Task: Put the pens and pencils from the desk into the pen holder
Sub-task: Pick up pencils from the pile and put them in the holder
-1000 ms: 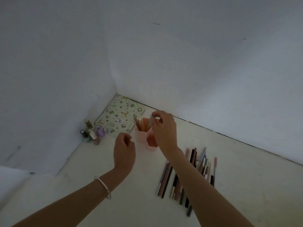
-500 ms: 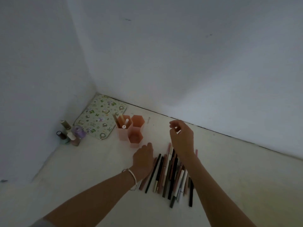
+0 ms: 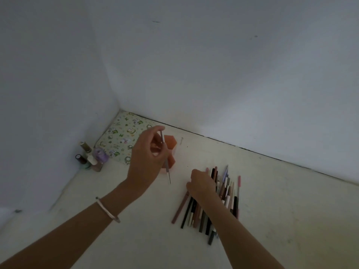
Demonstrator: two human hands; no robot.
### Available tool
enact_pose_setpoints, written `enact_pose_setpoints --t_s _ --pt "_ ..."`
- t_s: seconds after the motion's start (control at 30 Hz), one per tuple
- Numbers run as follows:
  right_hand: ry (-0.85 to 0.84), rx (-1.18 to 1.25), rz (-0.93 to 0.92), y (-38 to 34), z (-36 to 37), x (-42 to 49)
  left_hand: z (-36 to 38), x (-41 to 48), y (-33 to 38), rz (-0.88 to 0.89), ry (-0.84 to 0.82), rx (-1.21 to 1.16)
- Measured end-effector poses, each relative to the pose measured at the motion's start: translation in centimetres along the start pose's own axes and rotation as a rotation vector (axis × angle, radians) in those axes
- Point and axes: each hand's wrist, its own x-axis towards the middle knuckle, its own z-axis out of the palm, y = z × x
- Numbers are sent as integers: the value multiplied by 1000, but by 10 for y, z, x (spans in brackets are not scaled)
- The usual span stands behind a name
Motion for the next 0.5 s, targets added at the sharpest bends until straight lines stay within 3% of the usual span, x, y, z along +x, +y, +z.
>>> enact_pose_setpoints --t_s 0.1,0.2,0.33,0.5 --pt "49 -112 -25 -10 13 -3 -12 9 3 -12 119 -74" --pt "39 -56 -37 -16 23 -3 -24 20 5 -5 264 -93" --pt "96 335 70 -18 -5 7 -38 43 1 7 445 -127" --pt "432 834 84 -29 -77 15 -32 52 -19 15 424 -42"
